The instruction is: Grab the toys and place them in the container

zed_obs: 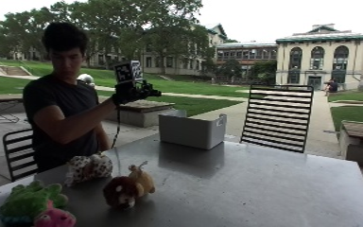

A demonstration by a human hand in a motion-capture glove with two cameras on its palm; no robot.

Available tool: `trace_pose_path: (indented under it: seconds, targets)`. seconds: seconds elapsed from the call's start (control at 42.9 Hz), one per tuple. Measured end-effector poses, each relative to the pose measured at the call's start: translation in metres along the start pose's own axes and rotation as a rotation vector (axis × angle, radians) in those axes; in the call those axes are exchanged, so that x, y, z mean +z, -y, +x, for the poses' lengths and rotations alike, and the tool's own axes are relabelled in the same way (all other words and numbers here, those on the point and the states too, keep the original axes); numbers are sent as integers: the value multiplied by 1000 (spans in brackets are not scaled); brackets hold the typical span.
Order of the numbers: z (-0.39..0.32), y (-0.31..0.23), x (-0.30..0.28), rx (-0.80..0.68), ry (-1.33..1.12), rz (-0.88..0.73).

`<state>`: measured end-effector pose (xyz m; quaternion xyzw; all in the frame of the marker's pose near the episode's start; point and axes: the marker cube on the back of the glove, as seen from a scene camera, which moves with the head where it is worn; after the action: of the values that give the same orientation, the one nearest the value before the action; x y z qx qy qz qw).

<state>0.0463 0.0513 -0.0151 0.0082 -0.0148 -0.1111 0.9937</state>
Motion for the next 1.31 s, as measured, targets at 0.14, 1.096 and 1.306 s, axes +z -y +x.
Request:
trace_pose_path:
  seconds: [0.14,1.096,1.306]
  targets:
    - [59,-30,0,216,-89,-16]
    - [244,-193,173,527,-37,-200]
    - [245,-194,173,528,-47,-170]
